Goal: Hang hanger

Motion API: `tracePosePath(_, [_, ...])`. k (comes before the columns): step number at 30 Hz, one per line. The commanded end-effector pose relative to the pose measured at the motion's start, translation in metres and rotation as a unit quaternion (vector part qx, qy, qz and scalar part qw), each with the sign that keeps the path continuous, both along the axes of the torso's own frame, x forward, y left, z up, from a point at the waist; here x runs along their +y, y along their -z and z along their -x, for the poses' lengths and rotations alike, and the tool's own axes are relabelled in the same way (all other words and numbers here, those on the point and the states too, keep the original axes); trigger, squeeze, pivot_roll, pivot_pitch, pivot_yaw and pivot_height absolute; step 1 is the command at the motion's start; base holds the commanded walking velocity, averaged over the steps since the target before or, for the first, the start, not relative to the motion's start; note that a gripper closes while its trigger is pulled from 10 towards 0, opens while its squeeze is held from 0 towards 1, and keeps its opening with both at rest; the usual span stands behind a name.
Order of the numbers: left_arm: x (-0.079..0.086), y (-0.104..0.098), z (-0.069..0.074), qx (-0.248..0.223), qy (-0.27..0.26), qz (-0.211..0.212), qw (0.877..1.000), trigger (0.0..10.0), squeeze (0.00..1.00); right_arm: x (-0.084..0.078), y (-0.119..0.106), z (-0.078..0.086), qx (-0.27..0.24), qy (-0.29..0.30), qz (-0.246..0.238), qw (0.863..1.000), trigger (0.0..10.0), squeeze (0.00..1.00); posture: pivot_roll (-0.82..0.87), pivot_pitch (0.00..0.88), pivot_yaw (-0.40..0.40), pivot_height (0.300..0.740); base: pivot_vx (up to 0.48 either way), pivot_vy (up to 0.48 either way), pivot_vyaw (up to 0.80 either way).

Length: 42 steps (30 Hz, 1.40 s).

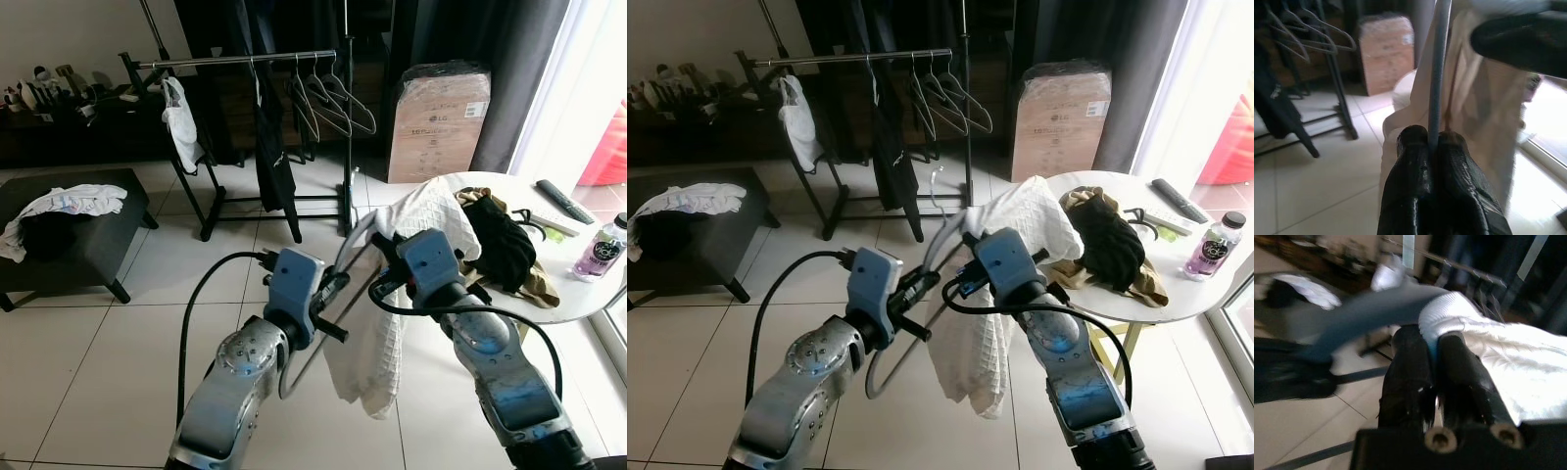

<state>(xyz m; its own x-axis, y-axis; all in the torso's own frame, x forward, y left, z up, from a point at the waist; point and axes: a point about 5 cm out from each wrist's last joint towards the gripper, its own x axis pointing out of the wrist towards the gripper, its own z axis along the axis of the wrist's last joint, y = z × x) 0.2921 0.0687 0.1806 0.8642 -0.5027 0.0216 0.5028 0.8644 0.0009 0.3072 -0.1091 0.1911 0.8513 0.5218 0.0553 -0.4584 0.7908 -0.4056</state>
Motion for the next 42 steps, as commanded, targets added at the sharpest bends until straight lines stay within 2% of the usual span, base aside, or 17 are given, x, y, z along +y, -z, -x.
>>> tracePosePath(1, [0.002, -0.008, -0.006, -0.015, -0.026, 0.002, 1.000, 10.0, 0.00, 0.029, -0.006, 0.019, -0.004, -0.102, 0.007, 0.995, 0.0, 0.00, -0.06, 0.103, 0.044, 0.740, 0.000, 0.000, 0.00])
tracePosePath(6, [0.009, -0.007, -0.013, -0.006, -0.052, 0.004, 0.999, 10.0, 0.00, 0.033, 0.005, 0.044, 0.043, -0.190, 0.050, 0.980, 0.0, 0.00, -0.07, 0.104, 0.044, 0.740, 0.000, 0.000, 0.00])
tracePosePath(7, [0.008, -0.007, -0.013, -0.004, -0.051, 0.003, 0.999, 10.0, 0.00, 0.032, 0.006, 0.044, 0.041, -0.189, 0.056, 0.979, 0.0, 0.00, -0.07, 0.104, 0.044, 0.740, 0.000, 0.000, 0.00])
tracePosePath(11, [0.007, 0.000, -0.012, 0.021, -0.048, -0.005, 0.999, 10.0, 0.00, 0.019, 0.002, 0.030, 0.017, -0.123, 0.068, 0.990, 0.0, 0.00, -0.07, 0.104, 0.045, 0.740, 0.000, 0.000, 0.00])
tracePosePath(15, [0.006, 0.004, -0.011, 0.033, -0.046, -0.016, 0.998, 10.0, 0.00, 0.020, 0.001, 0.032, 0.022, -0.135, 0.062, 0.989, 0.0, 0.00, -0.07, 0.104, 0.045, 0.740, 0.000, 0.000, 0.00])
tracePosePath(16, [0.006, 0.006, -0.011, 0.036, -0.049, -0.018, 0.998, 10.0, 0.00, 0.027, -0.003, 0.037, 0.030, -0.164, 0.047, 0.985, 0.0, 0.00, -0.07, 0.104, 0.044, 0.740, 0.000, 0.000, 0.00])
tracePosePath(18, [0.007, 0.005, -0.012, 0.035, -0.050, -0.017, 0.998, 10.0, 0.00, 0.031, -0.004, 0.041, 0.037, -0.184, 0.046, 0.981, 0.0, 0.00, -0.07, 0.103, 0.044, 0.740, 0.000, 0.000, 0.00])
tracePosePath(21, [0.006, 0.003, -0.012, 0.033, -0.043, -0.011, 0.998, 10.0, 0.00, 0.034, 0.004, 0.048, 0.054, -0.208, 0.078, 0.974, 0.0, 0.00, -0.06, 0.104, 0.045, 0.740, 0.000, 0.000, 0.00])
tracePosePath(30, [0.004, -0.007, -0.012, 0.004, -0.044, 0.008, 0.999, 10.0, 0.00, 0.019, 0.029, 0.044, 0.097, -0.173, 0.152, 0.968, 0.0, 0.00, -0.07, 0.103, 0.043, 0.740, 0.000, 0.000, 0.00])
tracePosePath(31, [0.005, -0.007, -0.013, 0.003, -0.044, 0.008, 0.999, 10.0, 0.00, 0.018, 0.030, 0.043, 0.099, -0.168, 0.155, 0.969, 4.9, 0.00, -0.07, 0.103, 0.043, 0.740, 0.000, 0.000, 0.00])
tracePosePath(32, [0.005, -0.007, -0.013, 0.003, -0.043, 0.008, 0.999, 10.0, 0.00, 0.017, 0.030, 0.043, 0.099, -0.165, 0.157, 0.969, 4.9, 0.00, -0.07, 0.103, 0.043, 0.740, 0.000, 0.000, 0.00])
tracePosePath(33, [0.004, -0.007, -0.012, 0.003, -0.042, 0.008, 0.999, 10.0, 0.00, 0.017, 0.031, 0.042, 0.100, -0.161, 0.159, 0.969, 10.0, 0.00, -0.07, 0.103, 0.044, 0.740, 0.000, 0.000, 0.00])
tracePosePath(36, [0.003, -0.007, -0.010, 0.002, -0.033, 0.003, 0.999, 10.0, 0.00, 0.014, 0.037, 0.037, 0.107, -0.136, 0.155, 0.973, 10.0, 0.00, -0.06, 0.103, 0.044, 0.740, 0.000, 0.000, 0.00])
tracePosePath(37, [0.002, -0.007, -0.010, 0.000, -0.032, 0.002, 0.999, 10.0, 0.00, 0.013, 0.038, 0.035, 0.106, -0.126, 0.154, 0.974, 10.0, 0.47, -0.06, 0.103, 0.044, 0.740, 0.000, 0.000, 0.00])
tracePosePath(38, [0.002, -0.007, -0.010, -0.002, -0.031, 0.001, 1.000, 10.0, 0.00, 0.013, 0.038, 0.034, 0.109, -0.122, 0.147, 0.975, 10.0, 1.00, -0.06, 0.103, 0.045, 0.740, 0.000, 0.000, 0.00])
tracePosePath(42, [0.003, -0.008, -0.010, -0.005, -0.032, 0.001, 0.999, 10.0, 0.00, 0.013, 0.037, 0.035, 0.113, -0.126, 0.137, 0.976, 10.0, 1.00, -0.06, 0.103, 0.045, 0.740, 0.000, 0.000, 0.00])
